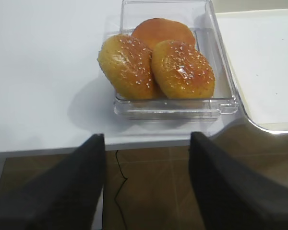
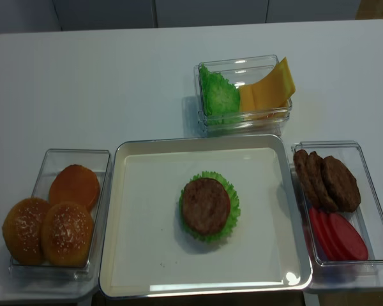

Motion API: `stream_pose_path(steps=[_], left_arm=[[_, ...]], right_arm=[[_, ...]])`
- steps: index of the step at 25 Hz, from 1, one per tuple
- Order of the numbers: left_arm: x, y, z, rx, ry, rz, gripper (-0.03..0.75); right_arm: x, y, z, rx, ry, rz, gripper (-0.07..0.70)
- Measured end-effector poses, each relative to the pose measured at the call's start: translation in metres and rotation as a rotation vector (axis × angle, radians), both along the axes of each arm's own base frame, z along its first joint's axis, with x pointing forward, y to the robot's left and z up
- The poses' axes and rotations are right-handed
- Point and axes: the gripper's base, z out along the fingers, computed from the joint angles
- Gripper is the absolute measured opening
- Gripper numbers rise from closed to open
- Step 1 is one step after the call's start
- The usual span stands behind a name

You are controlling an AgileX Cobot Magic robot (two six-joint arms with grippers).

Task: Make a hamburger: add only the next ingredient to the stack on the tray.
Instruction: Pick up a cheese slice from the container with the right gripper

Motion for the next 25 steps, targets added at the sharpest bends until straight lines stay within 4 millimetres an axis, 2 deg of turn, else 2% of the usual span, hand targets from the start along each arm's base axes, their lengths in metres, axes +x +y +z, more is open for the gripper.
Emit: stream_pose_path(steps=[25], left_arm=[[0.0000, 0.0000, 0.0000, 0.000, 0.000, 0.000, 0.411]], right_arm=[[0.0000, 0.0000, 0.0000, 0.000, 0.000, 0.000, 0.419]])
